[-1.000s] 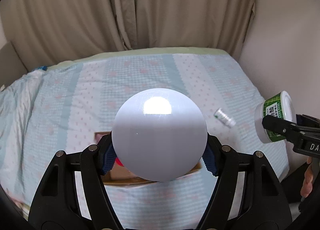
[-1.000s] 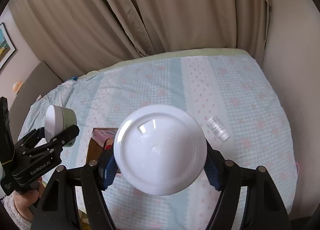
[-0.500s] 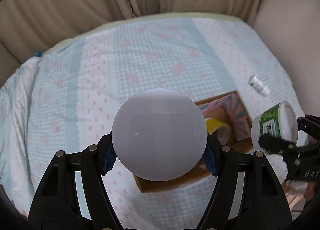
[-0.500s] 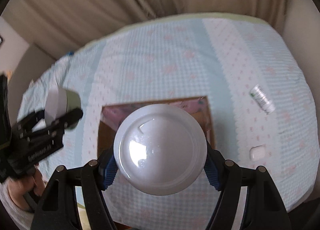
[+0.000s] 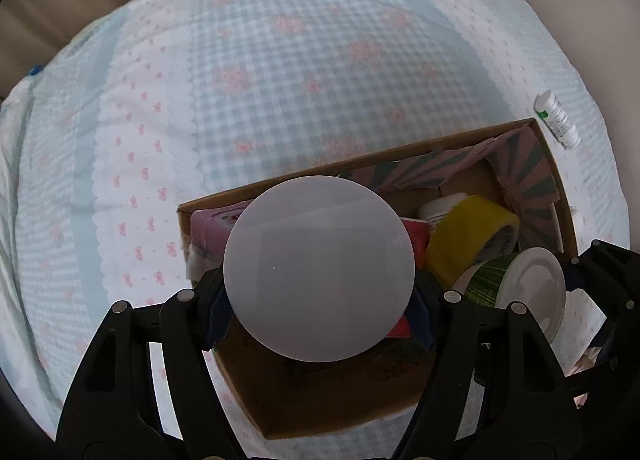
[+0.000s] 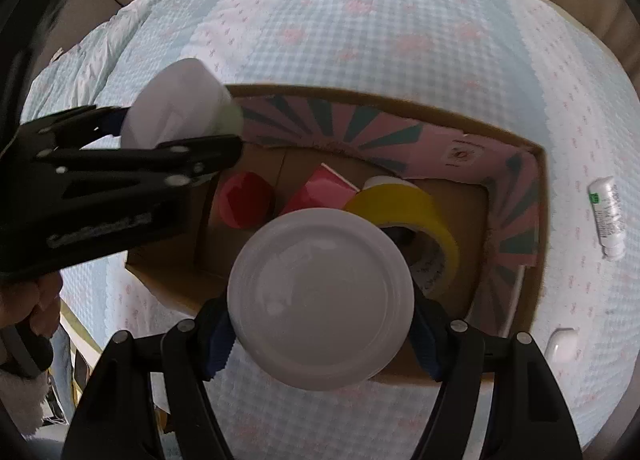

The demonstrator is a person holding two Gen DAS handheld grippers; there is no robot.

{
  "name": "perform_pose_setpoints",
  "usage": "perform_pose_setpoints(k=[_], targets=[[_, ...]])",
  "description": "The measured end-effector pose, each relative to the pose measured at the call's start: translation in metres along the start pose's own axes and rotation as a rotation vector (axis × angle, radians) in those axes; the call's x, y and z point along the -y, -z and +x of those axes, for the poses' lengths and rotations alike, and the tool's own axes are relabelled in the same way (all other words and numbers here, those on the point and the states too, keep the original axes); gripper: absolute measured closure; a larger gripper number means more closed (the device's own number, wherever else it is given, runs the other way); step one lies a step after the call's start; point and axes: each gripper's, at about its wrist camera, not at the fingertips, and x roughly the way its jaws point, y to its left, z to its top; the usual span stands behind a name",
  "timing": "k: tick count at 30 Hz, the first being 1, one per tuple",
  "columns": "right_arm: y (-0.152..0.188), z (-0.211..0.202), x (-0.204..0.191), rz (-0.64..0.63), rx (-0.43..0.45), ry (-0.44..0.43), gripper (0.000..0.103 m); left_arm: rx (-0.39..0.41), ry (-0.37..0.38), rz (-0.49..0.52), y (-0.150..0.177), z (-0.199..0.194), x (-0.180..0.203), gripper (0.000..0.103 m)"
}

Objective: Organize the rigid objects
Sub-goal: 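Lower both jars into the cardboard box and open both tools, then withdraw both tools from the box toward the pill bottle and earbud case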

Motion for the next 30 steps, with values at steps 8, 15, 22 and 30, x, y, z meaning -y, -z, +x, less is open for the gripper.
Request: perform_pose_setpoints(k=[8, 15, 22, 30], targets=[[0.003, -0.005, 0.011, 0.06, 0.105, -0.012, 0.002, -0.013, 0.066, -0.035, -0.007, 0.001, -0.004, 0.0], [0.016, -0.018, 0.017, 0.041, 0.14, 0.036, 0.0, 0.006, 0.045, -0.051, -0.004, -0.01, -0.007, 0.0], [0.022, -0.039, 0.021, 0.076, 0.178, 0.051, 0.0, 0.053, 0.038, -0.064, 0.006, -0.039, -0.01, 0.0], [0.033, -0.081, 0.019, 0.106, 0.219, 0.09, 0.0, 0.111, 0.013, -0.059, 0.027, -0.091, -0.003, 0.0]])
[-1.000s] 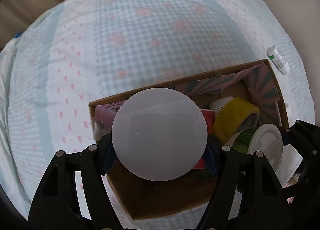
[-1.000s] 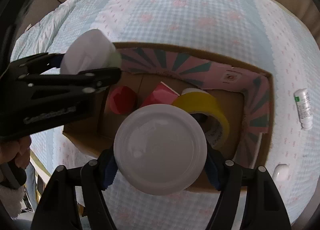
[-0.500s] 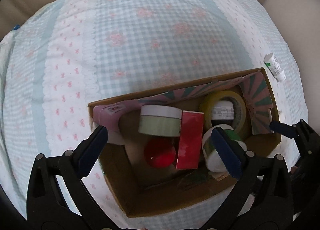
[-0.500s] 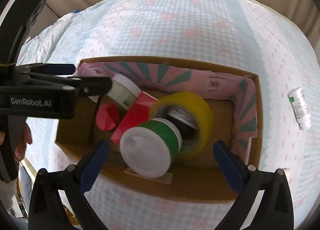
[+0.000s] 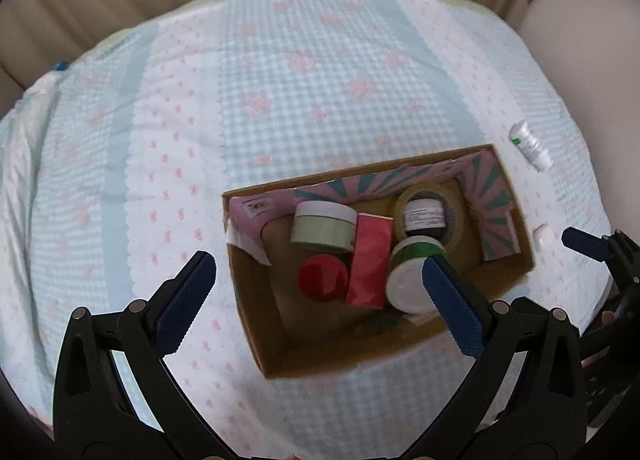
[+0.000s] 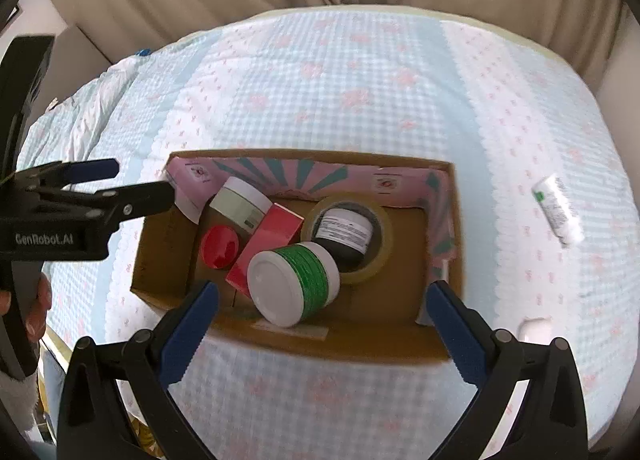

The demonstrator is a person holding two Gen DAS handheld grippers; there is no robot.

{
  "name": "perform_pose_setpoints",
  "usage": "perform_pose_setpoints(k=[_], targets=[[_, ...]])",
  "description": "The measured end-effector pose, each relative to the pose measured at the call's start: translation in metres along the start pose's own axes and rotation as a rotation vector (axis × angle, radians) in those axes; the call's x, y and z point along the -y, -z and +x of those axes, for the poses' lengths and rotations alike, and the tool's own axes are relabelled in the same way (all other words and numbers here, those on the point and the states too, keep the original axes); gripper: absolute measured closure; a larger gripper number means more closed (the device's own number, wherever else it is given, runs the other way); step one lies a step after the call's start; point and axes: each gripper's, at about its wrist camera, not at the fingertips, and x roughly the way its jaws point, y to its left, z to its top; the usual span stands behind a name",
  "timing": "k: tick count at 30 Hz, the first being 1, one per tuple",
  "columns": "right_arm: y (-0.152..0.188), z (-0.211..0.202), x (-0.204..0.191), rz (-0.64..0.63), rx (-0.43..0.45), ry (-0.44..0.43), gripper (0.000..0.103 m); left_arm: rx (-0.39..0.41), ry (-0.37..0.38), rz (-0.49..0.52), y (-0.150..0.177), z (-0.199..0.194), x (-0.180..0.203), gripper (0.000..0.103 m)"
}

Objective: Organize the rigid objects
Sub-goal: 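Withdraw both tools from the box toward the pill bottle and earbud case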

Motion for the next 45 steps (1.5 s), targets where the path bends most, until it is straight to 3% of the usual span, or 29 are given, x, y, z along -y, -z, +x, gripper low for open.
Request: perform_pose_setpoints(k=[5, 12, 18, 24, 30, 36, 40, 45], targets=[[0.006, -0.045, 0.01, 0.047, 0.028, 0.009, 0.0, 0.059, -0.007, 0.015, 0.003, -0.043, 0.014, 0.0], [0.008, -0.11, 0.054, 0.108, 0.1, 0.026, 0.0, 0.157, -0.038, 0.028, 0.007, -0.097, 0.053, 0.0], [0.009, -0.161, 0.102, 0.094, 0.179, 0.117, 0.0, 0.21, -0.047, -0.003, 0.016, -0.123, 0.111, 0.0], [0.004, -0.182, 0.167, 0.004, 0.195, 0.1, 0.0, 0.224, -0.13, -0.123, 0.027, -0.124, 0.189, 0.0], [-0.014, -0.18, 0.224, -0.14, 0.188, 0.023, 0.0, 0.205, -0.184, -0.252, 0.034, -0.103, 0.261, 0.0], [-0.038, -0.149, 0.265, -0.183, 0.137, -0.016, 0.0, 0.151, -0.184, -0.361, 0.039, -0.06, 0.307, 0.0], [-0.053, -0.107, 0.285, -0.216, 0.095, -0.015, 0.0, 0.104, -0.134, -0.387, 0.04, -0.008, 0.336, 0.0], [-0.063, -0.057, 0.308, -0.219, 0.067, -0.032, 0.0, 0.062, -0.139, -0.38, 0.042, 0.067, 0.372, 0.0]])
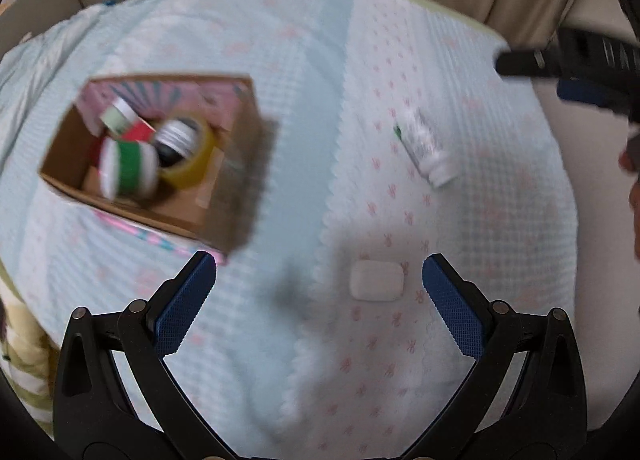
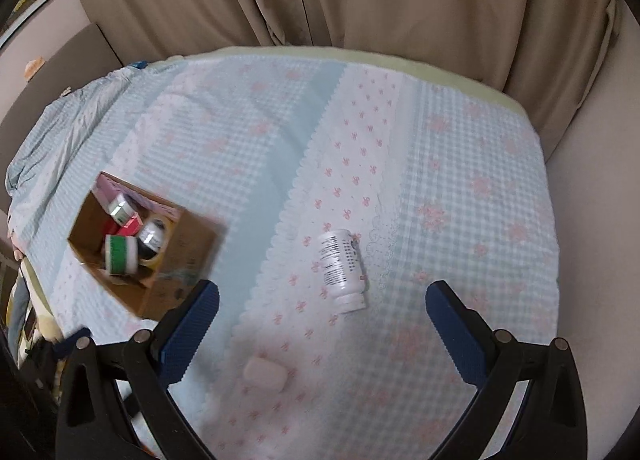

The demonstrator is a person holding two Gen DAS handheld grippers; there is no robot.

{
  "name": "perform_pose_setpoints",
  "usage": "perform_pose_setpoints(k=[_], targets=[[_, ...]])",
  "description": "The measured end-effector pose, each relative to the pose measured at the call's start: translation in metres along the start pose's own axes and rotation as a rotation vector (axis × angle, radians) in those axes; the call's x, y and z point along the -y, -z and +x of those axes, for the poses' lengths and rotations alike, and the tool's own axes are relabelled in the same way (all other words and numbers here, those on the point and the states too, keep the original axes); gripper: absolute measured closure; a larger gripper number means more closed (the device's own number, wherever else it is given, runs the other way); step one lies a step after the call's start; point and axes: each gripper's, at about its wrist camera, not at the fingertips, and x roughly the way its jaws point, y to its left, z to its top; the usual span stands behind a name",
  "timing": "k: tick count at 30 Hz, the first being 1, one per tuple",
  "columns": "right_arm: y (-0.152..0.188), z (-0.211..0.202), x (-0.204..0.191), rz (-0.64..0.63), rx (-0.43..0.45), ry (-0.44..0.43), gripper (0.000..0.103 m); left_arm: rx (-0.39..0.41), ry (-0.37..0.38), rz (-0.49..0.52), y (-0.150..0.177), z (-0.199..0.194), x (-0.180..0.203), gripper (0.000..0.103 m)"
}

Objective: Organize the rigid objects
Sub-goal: 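Withdraw both tools from the box toward the pill bottle and earbud case, then grasp the white earbud case with the left tool while the right tool grasps the pill bottle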

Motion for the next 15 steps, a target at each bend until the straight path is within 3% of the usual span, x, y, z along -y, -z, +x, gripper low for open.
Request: perform_pose_setpoints(k=[6, 15], targets=[[0.001, 0.067, 0.016, -0.062, -0.04, -0.019, 0.0, -0.051, 0.01, -0.07, 0.036, 0.067, 0.03, 0.002], [0.016, 0.155, 0.015, -0.164, -0.107, -0.033, 0.004, -0.043, -0.049, 0.002, 0.061, 0.125, 0.056, 0.013]])
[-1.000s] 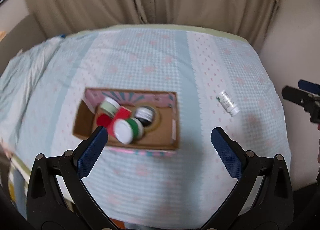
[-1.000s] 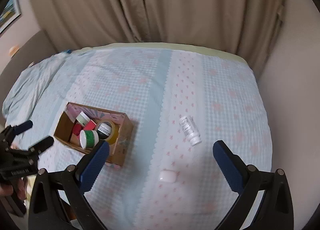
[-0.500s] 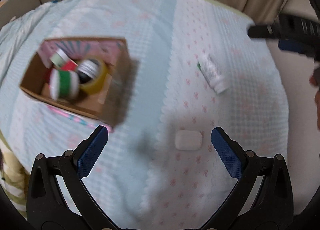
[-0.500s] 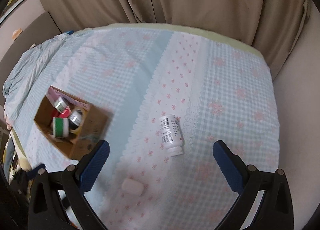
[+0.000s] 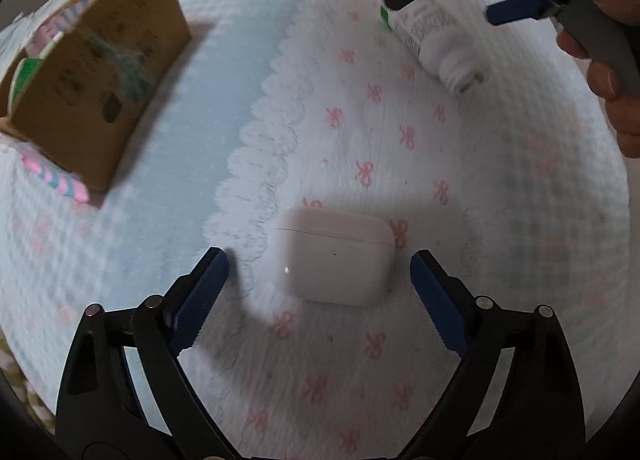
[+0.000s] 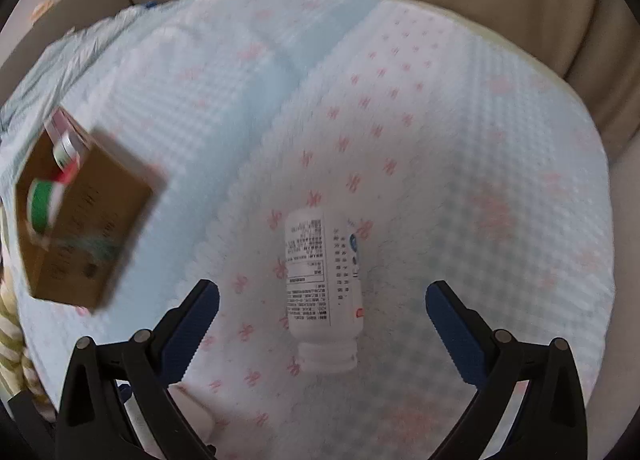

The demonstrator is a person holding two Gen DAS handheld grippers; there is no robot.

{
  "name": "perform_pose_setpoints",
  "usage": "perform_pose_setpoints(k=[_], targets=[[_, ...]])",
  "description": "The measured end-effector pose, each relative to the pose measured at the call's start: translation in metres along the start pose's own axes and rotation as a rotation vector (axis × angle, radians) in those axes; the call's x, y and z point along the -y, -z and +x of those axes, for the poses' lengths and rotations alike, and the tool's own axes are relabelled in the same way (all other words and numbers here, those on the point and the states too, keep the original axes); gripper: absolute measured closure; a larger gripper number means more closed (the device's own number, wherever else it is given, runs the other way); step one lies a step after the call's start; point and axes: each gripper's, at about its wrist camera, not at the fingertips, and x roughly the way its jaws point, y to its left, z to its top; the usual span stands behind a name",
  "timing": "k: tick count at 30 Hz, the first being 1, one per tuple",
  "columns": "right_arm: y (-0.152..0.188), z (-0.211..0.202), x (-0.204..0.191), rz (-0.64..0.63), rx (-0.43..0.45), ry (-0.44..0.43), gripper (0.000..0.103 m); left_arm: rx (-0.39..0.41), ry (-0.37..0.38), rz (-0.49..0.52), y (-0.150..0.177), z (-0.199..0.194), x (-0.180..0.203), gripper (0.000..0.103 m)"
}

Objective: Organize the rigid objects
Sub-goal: 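Grasp the white earbud case with the left tool while the right tool grasps the pill bottle, then lift the earbud case and pill bottle and carry them over the box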

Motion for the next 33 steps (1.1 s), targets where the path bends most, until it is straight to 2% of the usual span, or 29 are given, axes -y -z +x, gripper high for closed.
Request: perform_pose_setpoints(k=[1, 6, 7, 8, 9, 11, 13, 24, 28, 33], targets=[[0.002, 0.008, -0.001, -0.008, -0.011, -0.003, 0.007, 0.004, -0.007, 0.009, 0.001, 0.002, 0.002, 0.013], [0.002, 0.03, -0.001, -0.019, -0.027, -0.001, 0.008, 0.041, -0.014, 0.051, 0.0, 0.001, 0.007, 0.017], [0.001, 0.032, -0.001, -0.022, -0.026, 0.002, 0.008, 0.041, -0.011, 0.057, -0.001, 0.001, 0.008, 0.019], [-0.001, 0.035, -0.002, -0.023, -0.027, 0.006, 0.009, 0.039, -0.004, 0.058, -0.001, 0.001, 0.008, 0.026], [-0.002, 0.037, -0.002, -0.022, -0.029, 0.007, 0.013, 0.044, 0.002, 0.059, -0.001, 0.0, 0.009, 0.029], [-0.005, 0.043, -0.001, -0.013, -0.043, 0.001, 0.028, 0.045, 0.012, 0.069, 0.0, -0.002, 0.008, 0.043], [-0.007, 0.049, -0.001, -0.013, -0.061, 0.016, 0.056, 0.045, 0.02, 0.083, 0.0, -0.003, 0.008, 0.045], [0.0, 0.038, -0.007, 0.009, -0.05, 0.053, 0.057, 0.057, 0.041, 0.067, -0.006, -0.012, -0.014, 0.045], [0.004, 0.014, -0.011, 0.033, -0.026, 0.06, 0.057, 0.087, 0.042, 0.054, -0.012, -0.029, -0.026, 0.046], [0.006, -0.032, -0.016, 0.068, 0.02, 0.069, 0.057, 0.138, 0.064, 0.028, -0.028, -0.071, -0.046, 0.046]])
